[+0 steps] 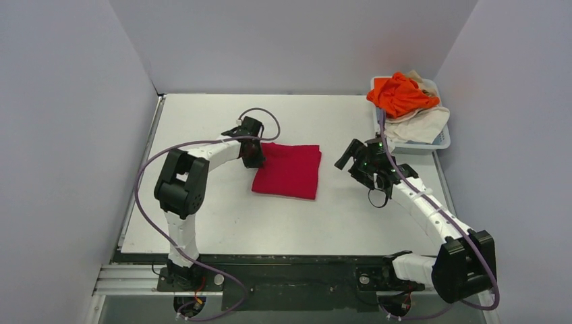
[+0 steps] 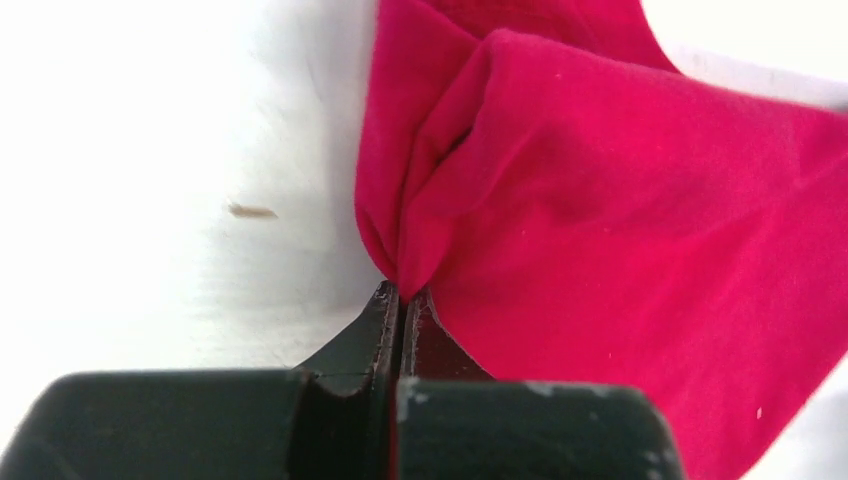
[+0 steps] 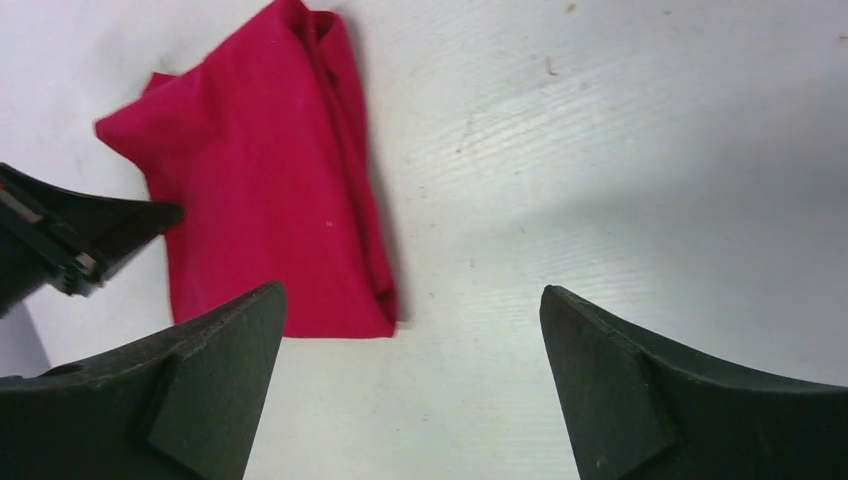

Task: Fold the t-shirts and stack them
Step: Put the neatly folded tshirt into the corner of the board with the left arm

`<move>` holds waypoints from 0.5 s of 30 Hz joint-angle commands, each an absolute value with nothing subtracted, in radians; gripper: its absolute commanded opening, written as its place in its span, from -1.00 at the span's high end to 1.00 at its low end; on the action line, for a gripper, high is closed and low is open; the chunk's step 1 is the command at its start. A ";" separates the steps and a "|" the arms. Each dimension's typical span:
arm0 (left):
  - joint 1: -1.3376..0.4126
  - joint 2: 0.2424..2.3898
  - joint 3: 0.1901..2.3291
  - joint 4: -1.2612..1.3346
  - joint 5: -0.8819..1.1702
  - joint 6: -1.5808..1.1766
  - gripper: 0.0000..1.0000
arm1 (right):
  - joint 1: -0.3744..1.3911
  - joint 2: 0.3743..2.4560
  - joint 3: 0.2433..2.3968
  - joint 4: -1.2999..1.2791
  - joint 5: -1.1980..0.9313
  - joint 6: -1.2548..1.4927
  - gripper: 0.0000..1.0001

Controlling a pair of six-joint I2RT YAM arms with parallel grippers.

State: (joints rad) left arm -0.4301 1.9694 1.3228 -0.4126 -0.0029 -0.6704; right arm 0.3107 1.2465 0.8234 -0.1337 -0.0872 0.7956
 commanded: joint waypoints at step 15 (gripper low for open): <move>-0.038 2.314 2.025 -0.617 -0.420 -0.119 1.00 | 0.296 1.090 0.751 -0.261 0.117 0.549 -0.85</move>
